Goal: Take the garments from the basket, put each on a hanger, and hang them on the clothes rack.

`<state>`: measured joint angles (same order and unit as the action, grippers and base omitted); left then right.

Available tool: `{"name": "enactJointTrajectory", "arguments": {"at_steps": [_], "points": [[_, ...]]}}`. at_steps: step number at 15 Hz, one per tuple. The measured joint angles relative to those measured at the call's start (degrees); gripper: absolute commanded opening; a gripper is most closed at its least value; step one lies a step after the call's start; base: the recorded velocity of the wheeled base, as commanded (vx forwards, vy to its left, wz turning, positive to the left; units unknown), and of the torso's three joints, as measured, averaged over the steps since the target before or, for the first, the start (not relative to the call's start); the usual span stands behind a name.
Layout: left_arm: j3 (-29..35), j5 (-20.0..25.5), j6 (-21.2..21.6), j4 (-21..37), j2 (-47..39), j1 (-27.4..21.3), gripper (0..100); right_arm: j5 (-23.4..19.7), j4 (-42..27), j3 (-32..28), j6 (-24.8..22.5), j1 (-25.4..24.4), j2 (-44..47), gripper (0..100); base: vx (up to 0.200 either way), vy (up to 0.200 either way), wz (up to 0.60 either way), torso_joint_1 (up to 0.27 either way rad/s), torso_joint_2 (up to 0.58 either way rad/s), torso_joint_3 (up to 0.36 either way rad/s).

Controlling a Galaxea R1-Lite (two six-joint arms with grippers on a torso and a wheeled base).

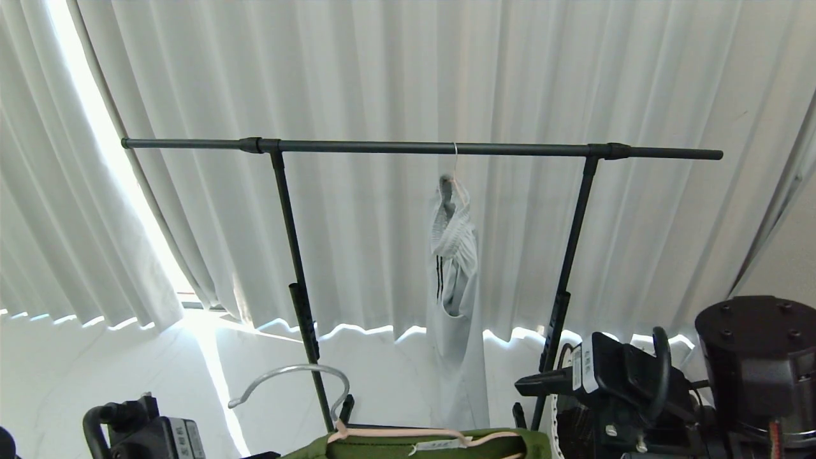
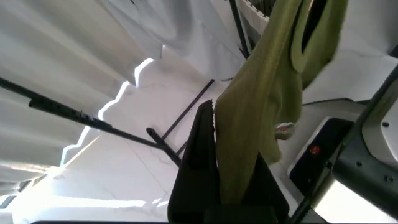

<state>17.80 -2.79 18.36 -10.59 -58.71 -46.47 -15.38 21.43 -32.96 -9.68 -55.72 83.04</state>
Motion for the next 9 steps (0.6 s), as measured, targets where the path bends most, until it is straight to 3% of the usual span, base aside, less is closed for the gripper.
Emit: {"name": "enactJointTrajectory", "arguments": {"at_steps": [4,9], "points": [[3.06,0.11,-0.02,-5.83,-6.41,-1.43,0,-0.21,-4.94,-8.19,-0.8,-6.23,3.23,100,0.0,0.0,0.0,0.0,0.0,0.0],[5.32,0.11,0.02,-6.01,-9.53,-4.72,0,1.84,-7.03,-10.28,-0.85,-6.55,6.25,100,0.0,0.0,0.0,0.0,0.0,0.0]]}}
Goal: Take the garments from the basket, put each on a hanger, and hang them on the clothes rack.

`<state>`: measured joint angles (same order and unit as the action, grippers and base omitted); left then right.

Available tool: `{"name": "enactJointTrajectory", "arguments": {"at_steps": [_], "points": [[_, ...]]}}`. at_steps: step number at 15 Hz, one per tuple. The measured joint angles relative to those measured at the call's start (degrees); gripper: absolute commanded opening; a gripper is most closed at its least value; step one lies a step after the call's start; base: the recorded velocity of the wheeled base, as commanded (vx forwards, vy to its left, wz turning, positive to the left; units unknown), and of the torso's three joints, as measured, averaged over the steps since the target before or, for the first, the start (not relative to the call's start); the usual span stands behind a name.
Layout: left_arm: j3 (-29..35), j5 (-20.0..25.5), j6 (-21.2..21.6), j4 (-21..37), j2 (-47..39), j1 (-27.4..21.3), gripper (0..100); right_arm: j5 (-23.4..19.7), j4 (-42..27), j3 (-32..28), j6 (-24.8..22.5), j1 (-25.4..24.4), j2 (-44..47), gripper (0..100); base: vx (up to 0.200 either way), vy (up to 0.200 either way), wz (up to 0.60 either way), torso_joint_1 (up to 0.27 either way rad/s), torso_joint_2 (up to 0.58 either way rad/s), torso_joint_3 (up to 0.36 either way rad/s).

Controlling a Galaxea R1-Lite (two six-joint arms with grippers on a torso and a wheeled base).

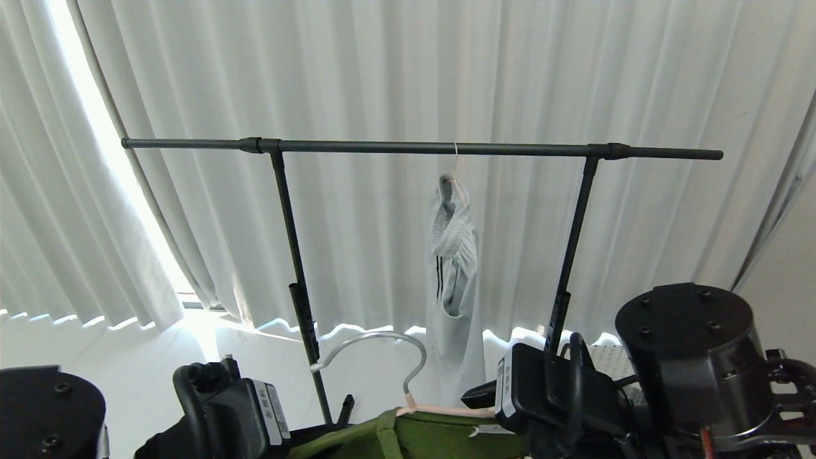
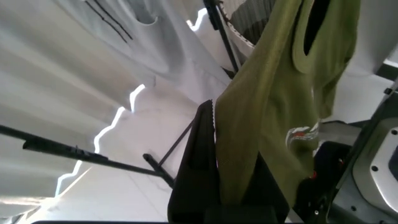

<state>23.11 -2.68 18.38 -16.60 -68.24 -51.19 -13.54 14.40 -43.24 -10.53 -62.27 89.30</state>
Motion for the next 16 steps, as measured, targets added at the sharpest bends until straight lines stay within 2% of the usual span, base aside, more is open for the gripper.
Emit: {"name": "enactJointTrajectory", "arguments": {"at_steps": [5,6,10,13,15,16], "points": [[0.15,-0.1,0.0,0.0,-0.39,-1.23,0,0.46,-0.01,0.13,0.0,1.48,1.22,100,0.0,0.0,0.0,0.0,0.0,0.0],[0.21,-0.1,0.04,0.0,-0.37,-1.27,0,0.46,-0.01,0.24,0.0,1.57,1.3,0,0.0,0.0,0.0,0.0,0.0,0.0],[0.21,-0.1,0.0,-0.04,-0.3,-1.29,0,0.66,0.07,0.5,-1.1,2.18,1.41,0,0.0,0.0,0.0,0.0,0.0,0.0],[0.2,-0.07,-0.07,-0.23,-0.3,-1.45,0,1.18,0.57,0.57,-6.3,4.58,1.83,0,0.0,0.0,0.0,0.0,0.0,0.0],[0.2,-0.02,-0.05,-0.34,-0.3,-1.45,0,1.34,0.54,0.57,-6.95,5.35,1.96,0,0.0,0.0,0.0,0.0,0.0,0.0],[0.2,-0.02,0.01,-0.3,-0.3,-1.48,100,1.34,0.49,0.57,-6.99,5.49,1.96,0,0.0,0.0,0.0,0.0,0.0,0.0]]}}
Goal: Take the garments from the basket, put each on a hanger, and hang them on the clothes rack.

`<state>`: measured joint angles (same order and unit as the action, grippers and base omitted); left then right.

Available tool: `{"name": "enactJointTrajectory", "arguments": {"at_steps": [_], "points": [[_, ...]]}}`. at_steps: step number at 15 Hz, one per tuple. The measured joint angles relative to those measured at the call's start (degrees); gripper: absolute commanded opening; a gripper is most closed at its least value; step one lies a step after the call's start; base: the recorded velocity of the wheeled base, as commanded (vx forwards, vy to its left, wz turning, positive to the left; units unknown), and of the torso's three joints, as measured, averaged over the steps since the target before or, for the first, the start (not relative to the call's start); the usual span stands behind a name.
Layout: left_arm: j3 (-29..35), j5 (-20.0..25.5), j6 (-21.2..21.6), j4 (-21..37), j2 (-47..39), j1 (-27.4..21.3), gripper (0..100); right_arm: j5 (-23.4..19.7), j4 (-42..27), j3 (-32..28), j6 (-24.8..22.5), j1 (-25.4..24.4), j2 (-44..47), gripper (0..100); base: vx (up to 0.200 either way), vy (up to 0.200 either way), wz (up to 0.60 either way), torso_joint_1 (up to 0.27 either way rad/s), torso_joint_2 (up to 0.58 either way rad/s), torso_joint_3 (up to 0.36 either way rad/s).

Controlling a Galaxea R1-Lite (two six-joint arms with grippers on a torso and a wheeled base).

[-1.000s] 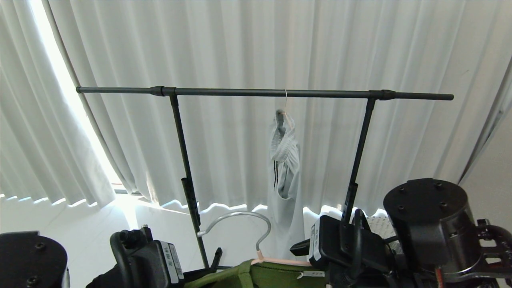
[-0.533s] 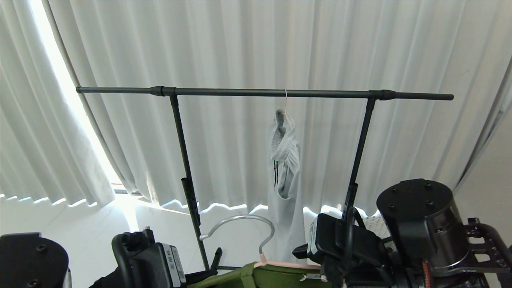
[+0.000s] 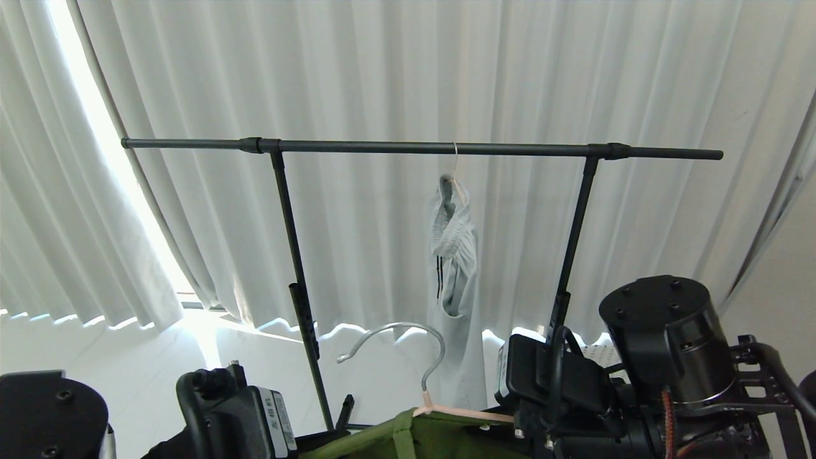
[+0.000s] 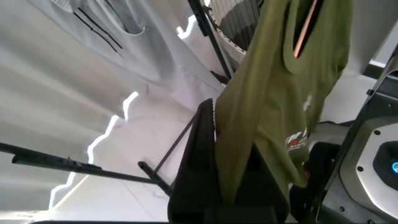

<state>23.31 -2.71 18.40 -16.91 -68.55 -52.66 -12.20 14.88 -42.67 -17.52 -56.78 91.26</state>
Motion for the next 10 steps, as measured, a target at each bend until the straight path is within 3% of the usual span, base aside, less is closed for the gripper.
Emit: {"name": "enactJointTrajectory", "arguments": {"at_steps": [6,10], "points": [[-0.74,-1.06,-0.09,0.27,0.13,0.82,100,0.09,-0.13,-0.02,-3.44,0.11,-2.04,0,0.0,0.0,0.0,0.0,0.0,0.0],[-5.01,-1.06,-0.15,0.2,1.84,3.91,100,0.06,-0.13,1.9,-4.4,1.24,-5.42,0,0.0,0.0,0.0,0.0,0.0,0.0]]}}
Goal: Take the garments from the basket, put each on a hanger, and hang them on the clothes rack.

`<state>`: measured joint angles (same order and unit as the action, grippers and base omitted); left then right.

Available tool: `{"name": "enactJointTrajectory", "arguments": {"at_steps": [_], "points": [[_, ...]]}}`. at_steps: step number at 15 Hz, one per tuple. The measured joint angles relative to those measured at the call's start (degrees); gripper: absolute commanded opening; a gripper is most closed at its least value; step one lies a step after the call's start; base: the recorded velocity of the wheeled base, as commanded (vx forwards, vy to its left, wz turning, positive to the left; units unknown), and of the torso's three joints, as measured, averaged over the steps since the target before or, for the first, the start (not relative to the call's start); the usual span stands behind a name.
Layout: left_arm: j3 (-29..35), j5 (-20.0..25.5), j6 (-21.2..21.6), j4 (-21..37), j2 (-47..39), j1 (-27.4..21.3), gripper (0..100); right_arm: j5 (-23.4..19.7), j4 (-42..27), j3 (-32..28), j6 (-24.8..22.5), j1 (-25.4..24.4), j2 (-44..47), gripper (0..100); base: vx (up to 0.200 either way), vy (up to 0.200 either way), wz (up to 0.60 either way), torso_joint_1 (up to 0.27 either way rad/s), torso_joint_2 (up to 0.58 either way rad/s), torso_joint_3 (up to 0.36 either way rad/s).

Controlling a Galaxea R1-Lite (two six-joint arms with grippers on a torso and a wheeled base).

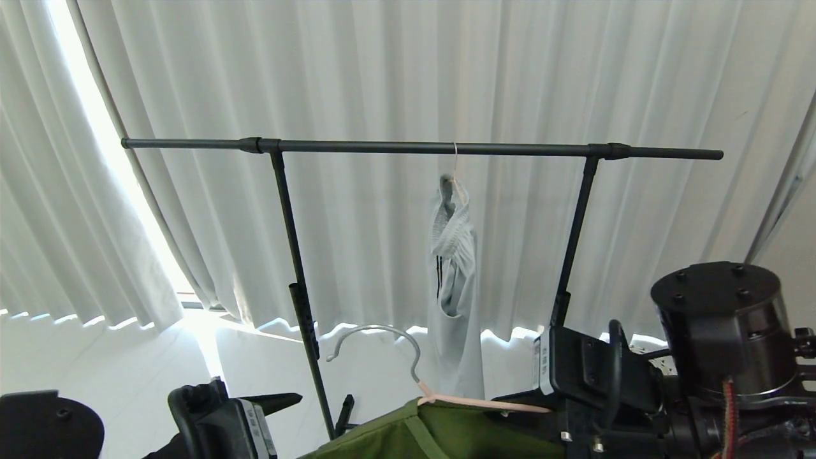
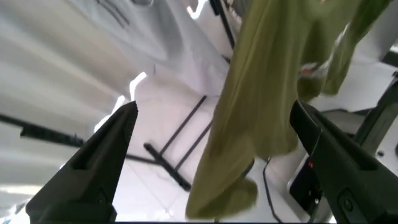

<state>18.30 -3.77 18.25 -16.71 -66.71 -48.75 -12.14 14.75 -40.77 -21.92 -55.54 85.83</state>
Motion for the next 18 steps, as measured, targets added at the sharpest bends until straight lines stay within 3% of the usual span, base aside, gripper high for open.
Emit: {"name": "enactJointTrajectory", "arguments": {"at_steps": [6,10,13,14,18], "points": [[-7.5,-0.02,-0.02,0.02,3.69,11.39,100,-0.77,0.02,4.47,-0.35,3.47,-7.97,0,0.0,0.0,0.0,0.0,0.0,0.0],[-7.06,0.54,-1.39,-1.05,1.13,13.29,100,-2.72,0.16,4.61,-0.38,3.62,-10.81,0,0.0,0.0,0.0,0.0,0.0,0.0],[-6.73,0.57,-2.76,-5.03,-1.05,13.4,100,-2.74,0.16,4.47,-0.35,2.57,-12.04,0,0.0,0.0,0.0,0.0,0.0,0.0],[-6.69,0.57,-3.06,-5.53,-1.56,13.4,0,-2.72,0.18,4.5,-0.33,2.23,-12.37,0,0.0,0.0,0.0,0.0,0.0,0.0],[-7.03,0.13,-3.06,-5.6,-2.36,14.49,0,-2.44,0.11,4.99,-0.24,2.9,-13.32,0,0.0,0.0,0.0,0.0,0.0,0.0]]}}
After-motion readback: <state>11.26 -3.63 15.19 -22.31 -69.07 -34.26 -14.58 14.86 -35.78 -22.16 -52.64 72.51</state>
